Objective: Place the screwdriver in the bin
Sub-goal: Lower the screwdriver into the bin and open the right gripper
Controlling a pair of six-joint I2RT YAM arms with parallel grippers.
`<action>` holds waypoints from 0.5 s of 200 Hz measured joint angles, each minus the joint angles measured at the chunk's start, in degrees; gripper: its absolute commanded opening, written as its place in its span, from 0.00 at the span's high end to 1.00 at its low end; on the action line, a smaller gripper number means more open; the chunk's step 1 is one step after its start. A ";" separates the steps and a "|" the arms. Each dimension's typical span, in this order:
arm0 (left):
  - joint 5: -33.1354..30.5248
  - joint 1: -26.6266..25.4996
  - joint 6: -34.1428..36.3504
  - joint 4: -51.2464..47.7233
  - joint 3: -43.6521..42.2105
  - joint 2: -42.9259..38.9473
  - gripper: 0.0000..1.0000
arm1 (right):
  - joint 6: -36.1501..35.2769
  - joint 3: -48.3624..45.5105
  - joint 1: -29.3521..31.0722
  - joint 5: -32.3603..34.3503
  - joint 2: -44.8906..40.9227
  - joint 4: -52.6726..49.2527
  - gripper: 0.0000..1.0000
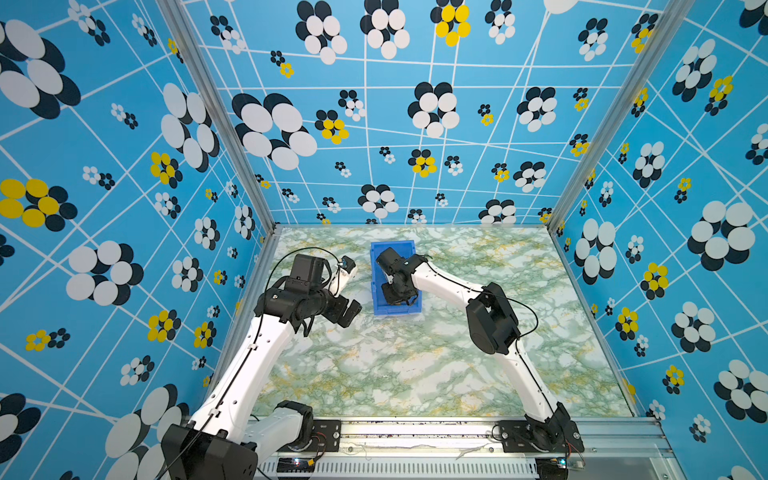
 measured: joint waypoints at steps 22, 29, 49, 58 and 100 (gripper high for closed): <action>0.17 0.00 -0.02 0.02 0.04 0.00 0.01 | 0.07 0.15 -0.22 0.00 0.00 0.02 0.77; 0.26 0.00 -0.04 0.00 0.07 0.00 0.01 | 0.11 0.20 -0.26 0.00 0.00 0.04 0.76; 0.28 0.00 -0.11 0.02 0.11 0.02 0.01 | 0.20 0.22 -0.37 0.00 0.00 0.02 0.74; 0.28 0.00 -0.22 0.02 0.11 0.02 0.01 | 0.24 0.26 -0.37 0.00 0.00 0.04 0.72; 0.28 0.00 -0.42 0.00 0.11 0.02 0.01 | 0.20 1.29 -0.42 0.00 0.00 -0.02 0.65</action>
